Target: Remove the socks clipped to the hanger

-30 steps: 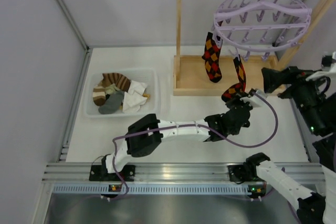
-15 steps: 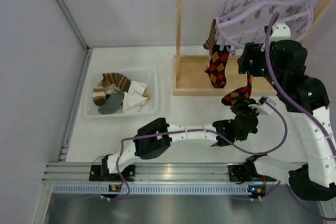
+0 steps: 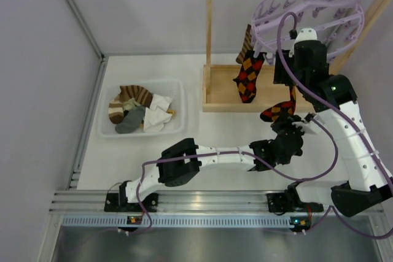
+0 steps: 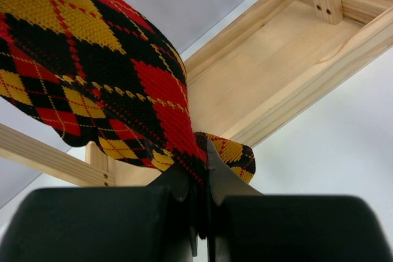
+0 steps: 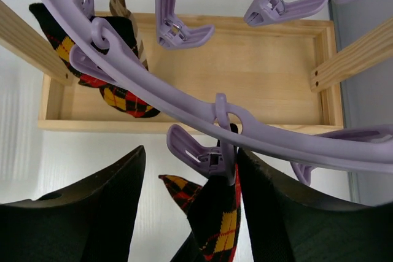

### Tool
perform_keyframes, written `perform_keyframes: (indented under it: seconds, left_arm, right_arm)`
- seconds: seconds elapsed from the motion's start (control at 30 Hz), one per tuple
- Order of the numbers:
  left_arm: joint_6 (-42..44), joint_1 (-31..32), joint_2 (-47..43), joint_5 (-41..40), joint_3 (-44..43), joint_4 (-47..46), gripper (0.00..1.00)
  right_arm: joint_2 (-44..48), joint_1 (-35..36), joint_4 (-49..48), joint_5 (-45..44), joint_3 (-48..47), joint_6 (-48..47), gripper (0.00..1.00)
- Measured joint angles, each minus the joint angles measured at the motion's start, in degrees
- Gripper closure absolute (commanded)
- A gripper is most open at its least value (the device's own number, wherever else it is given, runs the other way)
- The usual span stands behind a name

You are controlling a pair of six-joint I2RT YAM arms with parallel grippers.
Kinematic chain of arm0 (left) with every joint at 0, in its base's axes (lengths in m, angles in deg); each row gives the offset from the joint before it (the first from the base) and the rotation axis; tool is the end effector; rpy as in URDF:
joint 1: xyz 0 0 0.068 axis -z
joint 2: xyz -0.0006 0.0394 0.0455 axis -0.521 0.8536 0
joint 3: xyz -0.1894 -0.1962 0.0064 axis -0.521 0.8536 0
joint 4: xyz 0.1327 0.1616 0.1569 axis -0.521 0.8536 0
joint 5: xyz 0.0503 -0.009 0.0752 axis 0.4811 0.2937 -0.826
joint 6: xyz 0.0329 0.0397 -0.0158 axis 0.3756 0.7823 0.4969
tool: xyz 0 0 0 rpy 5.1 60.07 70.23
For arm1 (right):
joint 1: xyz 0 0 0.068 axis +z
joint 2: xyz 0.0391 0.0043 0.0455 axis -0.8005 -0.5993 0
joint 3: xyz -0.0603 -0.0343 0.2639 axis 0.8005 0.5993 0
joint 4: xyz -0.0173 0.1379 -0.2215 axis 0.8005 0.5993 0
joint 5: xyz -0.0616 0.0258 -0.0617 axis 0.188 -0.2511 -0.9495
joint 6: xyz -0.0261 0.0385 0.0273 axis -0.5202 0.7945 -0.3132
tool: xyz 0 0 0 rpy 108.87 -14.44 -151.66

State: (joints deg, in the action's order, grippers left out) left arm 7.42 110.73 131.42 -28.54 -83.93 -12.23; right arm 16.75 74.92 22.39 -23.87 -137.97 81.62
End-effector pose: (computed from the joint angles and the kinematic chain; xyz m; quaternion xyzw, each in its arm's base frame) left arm 0.1296 -0.5271 0.2661 0.3093 0.6394 0.0391 0.7028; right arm 0.2210 0.0748 0.4597 -0.0129 0.8542 -0.0207 0.5194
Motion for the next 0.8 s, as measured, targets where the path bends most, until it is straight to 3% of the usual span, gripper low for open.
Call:
perform_keyframes:
  seconds: [0.5,0.67,0.8]
  left_arm:
    - [-0.11,0.17,0.00,0.02,0.00,0.00,1.00]
    - [-0.46,0.22,0.00,0.04,0.00,0.00,1.00]
    - [-0.63,0.22,0.00,0.04,0.00,0.00,1.00]
  right_arm:
    - [-0.87,0.02,-3.63,-5.44,0.02,-0.90,0.46]
    - [-1.11,0.28,-5.14,-5.86,0.76,-0.92,0.55]
    - [-1.11,0.42,-6.27,-6.08,1.11,-1.07,0.73]
